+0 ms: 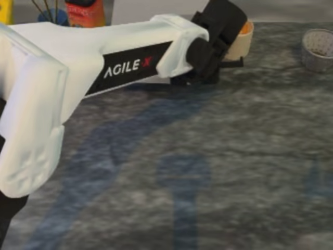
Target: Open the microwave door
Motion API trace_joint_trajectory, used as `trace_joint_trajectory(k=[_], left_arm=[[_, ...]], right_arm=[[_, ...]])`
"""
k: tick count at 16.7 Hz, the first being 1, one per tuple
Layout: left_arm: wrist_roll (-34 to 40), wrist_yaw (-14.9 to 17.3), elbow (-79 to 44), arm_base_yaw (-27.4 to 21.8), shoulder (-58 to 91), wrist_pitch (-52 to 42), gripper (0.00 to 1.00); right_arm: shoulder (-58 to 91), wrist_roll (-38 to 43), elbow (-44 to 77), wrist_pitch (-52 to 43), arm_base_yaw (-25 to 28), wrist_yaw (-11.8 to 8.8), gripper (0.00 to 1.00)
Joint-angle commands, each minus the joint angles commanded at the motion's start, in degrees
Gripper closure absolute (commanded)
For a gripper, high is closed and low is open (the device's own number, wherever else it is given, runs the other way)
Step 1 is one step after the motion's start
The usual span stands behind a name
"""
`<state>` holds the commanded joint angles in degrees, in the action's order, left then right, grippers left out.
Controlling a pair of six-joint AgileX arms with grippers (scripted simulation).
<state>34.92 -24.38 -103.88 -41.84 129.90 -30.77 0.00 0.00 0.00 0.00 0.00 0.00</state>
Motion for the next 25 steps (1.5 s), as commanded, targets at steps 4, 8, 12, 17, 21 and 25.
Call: trace_joint_trajectory(k=[4, 8, 12, 17, 21, 25], left_arm=[[-1.94, 0.87, 3.0, 0.34, -2.37, 2.31, 1.0], [-2.47, 1.05, 3.83, 0.41, -2.64, 2.58, 1.0], [-2.47, 1.05, 3.83, 0.41, -2.64, 2.58, 1.0], [-2.47, 1.05, 3.83, 0.41, -2.64, 2.58, 1.0], [-2.47, 1.05, 3.83, 0.41, -2.64, 2.58, 1.0], [-2.47, 1.05, 3.83, 0.41, -2.64, 2.58, 1.0]], right_arm=[[0.0, 0.0, 0.0, 0.0, 0.0, 0.0, 0.0], [0.0, 0.0, 0.0, 0.0, 0.0, 0.0, 0.0], [0.0, 0.0, 0.0, 0.0, 0.0, 0.0, 0.0], [0.0, 0.0, 0.0, 0.0, 0.0, 0.0, 0.0], [0.0, 0.0, 0.0, 0.0, 0.0, 0.0, 0.0], [0.0, 0.0, 0.0, 0.0, 0.0, 0.0, 0.0]])
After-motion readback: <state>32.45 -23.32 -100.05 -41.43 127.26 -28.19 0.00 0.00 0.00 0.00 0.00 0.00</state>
